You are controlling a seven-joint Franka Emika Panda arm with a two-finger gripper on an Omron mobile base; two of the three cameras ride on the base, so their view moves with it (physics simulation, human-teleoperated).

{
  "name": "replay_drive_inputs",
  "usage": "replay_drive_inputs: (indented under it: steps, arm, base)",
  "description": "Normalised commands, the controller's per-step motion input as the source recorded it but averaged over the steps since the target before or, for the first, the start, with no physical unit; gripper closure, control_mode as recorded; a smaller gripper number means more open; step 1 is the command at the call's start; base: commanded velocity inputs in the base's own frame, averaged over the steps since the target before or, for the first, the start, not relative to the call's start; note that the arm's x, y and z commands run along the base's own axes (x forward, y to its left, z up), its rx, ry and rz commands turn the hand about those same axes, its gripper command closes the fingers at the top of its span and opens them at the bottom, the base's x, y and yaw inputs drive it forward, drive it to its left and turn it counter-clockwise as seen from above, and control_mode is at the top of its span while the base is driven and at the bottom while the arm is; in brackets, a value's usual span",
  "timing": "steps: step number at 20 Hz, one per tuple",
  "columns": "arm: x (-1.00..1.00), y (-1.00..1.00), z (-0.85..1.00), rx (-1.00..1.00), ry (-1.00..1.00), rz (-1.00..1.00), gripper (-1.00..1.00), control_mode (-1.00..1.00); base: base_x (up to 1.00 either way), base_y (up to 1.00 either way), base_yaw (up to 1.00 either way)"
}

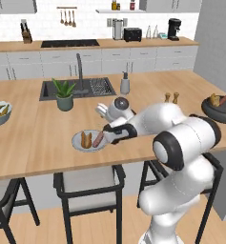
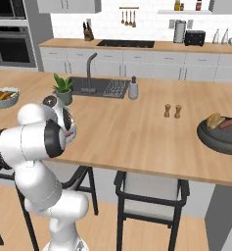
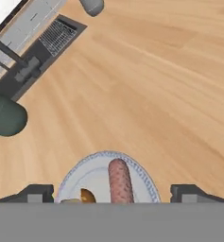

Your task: Place one bun and one sausage from the bowl on each plate.

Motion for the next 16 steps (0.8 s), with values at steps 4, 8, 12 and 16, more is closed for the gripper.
replay_drive_inputs:
  steps: [4,8,12,16]
  arm:
    - [0.0,-0.11,1.0,-0.01,-0.11,0.01,-1.0,-1.0]
    - [-0.21,-0.35,1.0,-0.19,-0.05,0.06,-1.0,-1.0]
    - [-0.57,-0.45,1.0,-0.3,0.01,0.1,-1.0,-1.0]
    - [-0.85,-0.64,0.95,-0.34,0.09,0.12,-1.0,-1.0]
  base:
    - [0.0,0.0,0.0]
    - [0.0,0.0,0.0]
    - [0.0,0.0,0.0]
    - [0.0,0.0,0.0]
